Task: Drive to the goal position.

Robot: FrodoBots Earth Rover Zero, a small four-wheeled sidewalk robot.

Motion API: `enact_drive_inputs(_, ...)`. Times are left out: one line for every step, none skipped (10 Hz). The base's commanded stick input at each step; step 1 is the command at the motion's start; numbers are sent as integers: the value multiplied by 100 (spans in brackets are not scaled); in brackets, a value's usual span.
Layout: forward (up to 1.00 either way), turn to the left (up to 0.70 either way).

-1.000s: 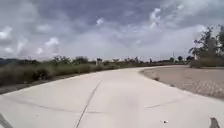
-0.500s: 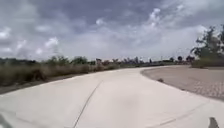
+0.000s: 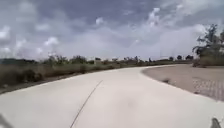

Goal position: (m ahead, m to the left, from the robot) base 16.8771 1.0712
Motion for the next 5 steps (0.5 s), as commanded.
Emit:
enact_drive_inputs(70,0)
enact_drive_inputs(70,0)
enact_drive_inputs(70,0)
enact_drive_inputs(70,0)
enact_drive_inputs(70,0)
